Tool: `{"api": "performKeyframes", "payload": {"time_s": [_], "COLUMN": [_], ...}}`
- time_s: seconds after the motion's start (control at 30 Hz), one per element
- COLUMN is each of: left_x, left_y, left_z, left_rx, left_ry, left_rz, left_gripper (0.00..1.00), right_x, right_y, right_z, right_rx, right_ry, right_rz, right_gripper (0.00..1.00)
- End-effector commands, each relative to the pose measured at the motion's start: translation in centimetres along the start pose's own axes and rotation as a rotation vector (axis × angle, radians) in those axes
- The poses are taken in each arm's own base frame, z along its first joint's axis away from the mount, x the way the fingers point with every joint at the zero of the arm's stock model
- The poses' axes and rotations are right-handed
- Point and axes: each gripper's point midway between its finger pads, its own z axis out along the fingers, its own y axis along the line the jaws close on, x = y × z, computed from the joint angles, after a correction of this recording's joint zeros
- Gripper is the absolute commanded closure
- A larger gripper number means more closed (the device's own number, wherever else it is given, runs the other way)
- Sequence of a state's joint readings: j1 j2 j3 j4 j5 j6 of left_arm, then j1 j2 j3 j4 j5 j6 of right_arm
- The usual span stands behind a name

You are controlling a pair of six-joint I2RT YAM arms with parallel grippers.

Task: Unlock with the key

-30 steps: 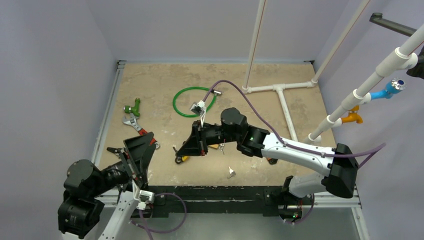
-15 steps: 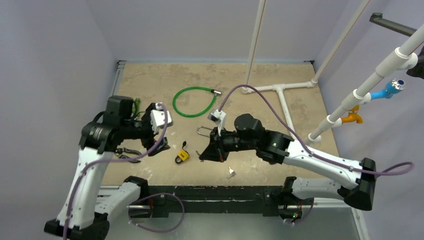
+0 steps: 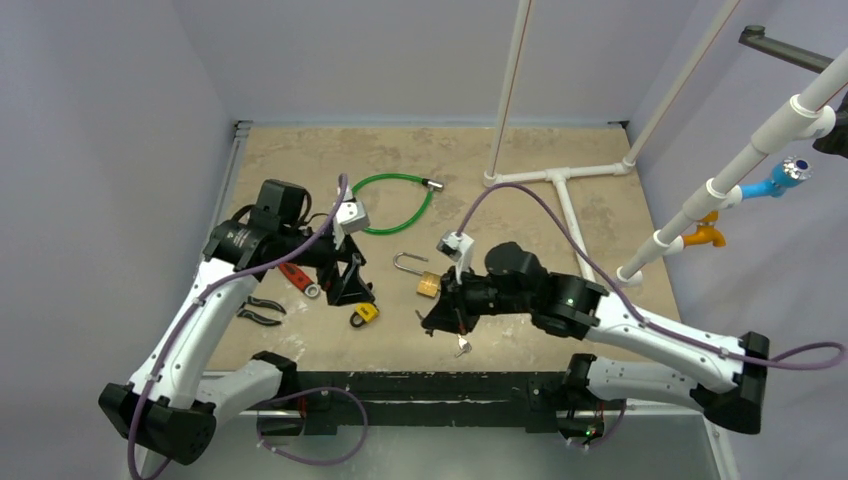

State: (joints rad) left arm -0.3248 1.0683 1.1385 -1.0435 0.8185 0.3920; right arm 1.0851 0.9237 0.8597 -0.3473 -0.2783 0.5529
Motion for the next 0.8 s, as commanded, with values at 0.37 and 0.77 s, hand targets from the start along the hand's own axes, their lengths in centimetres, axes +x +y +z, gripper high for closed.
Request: {"api": "performKeyframes", "payload": {"time_s": [0.37,0.77], "left_x": [-2.4,-2.6], "left_y": [-9.0,-3.6], "left_z": [-0.7,0.3], "left_rx": [0.522,0.1], "left_ry": [-0.117,-0.071], "left_rz": [-0.062,-0.095], "left_gripper": [0.08,0.13], "right_x": [-5.5,-5.2], "right_y": [4.1,4.1], "right_z": [2.6,3.0], "right_rx": [-0.133,-0.139], "right_ry": [0.022,0.051], "right_rz": [-0.211,-0.21], "right_gripper": [1.0,1.0]}}
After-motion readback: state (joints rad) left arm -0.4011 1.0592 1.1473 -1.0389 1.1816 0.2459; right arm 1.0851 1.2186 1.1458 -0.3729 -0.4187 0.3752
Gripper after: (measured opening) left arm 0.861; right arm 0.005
